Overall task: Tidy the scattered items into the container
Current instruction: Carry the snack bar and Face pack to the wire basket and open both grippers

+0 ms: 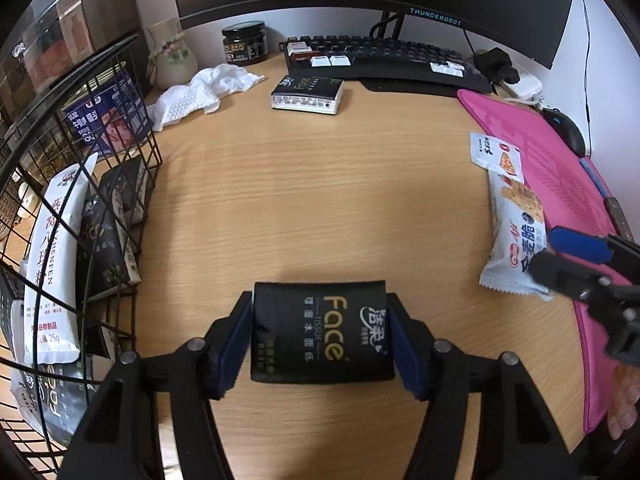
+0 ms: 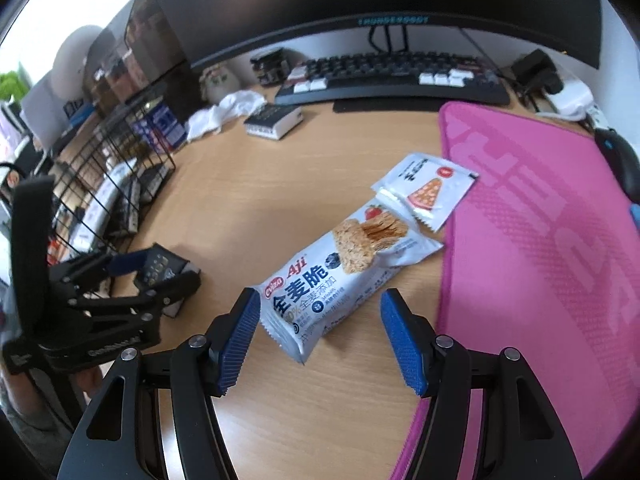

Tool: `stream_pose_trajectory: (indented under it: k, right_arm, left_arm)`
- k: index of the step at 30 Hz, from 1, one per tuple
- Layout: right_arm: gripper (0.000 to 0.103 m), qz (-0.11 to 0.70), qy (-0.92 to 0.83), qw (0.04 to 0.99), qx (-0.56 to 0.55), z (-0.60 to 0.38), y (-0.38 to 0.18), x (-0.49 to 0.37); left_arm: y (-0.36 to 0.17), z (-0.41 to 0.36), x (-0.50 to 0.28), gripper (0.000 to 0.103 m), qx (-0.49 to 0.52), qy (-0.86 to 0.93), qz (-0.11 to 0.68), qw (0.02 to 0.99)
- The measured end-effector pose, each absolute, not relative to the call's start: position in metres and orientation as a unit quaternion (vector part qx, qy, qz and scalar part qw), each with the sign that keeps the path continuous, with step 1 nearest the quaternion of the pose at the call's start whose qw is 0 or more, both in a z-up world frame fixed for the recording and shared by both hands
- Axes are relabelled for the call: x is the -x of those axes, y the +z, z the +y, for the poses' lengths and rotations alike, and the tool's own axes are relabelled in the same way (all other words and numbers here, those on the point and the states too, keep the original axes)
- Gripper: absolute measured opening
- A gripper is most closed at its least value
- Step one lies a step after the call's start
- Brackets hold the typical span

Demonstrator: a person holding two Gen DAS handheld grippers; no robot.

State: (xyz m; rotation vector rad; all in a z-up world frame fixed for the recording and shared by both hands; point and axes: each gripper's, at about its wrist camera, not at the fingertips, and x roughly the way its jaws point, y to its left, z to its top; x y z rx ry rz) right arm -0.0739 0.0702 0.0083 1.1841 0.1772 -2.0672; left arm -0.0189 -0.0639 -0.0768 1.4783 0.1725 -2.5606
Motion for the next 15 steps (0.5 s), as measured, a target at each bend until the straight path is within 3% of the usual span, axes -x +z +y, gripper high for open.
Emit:
stream_pose_trajectory:
  k: [10, 14, 15]
  right_arm:
    - [0.062, 0.018, -0.843, 0.256, -0.473, 0.045, 0.007, 0.093]
    - [0.062, 0.043, -0.838, 0.259, -0.478, 0.027, -0.003, 0.093]
    - [0.056, 0.054, -0.834, 0.271, -0.478, 0.025, -0.006, 0.092]
  left_arm:
    - [-0.076, -0.063, 0.022, 0.069, -0.504, -0.86, 0.049, 0.071]
    - [-0.076, -0.064, 0.021, 0.069, -0.503, -0.86, 0.052, 0.069]
    - [-0.075, -0.065, 0.022, 0.069, -0.502, -0.86, 0.055, 0.069]
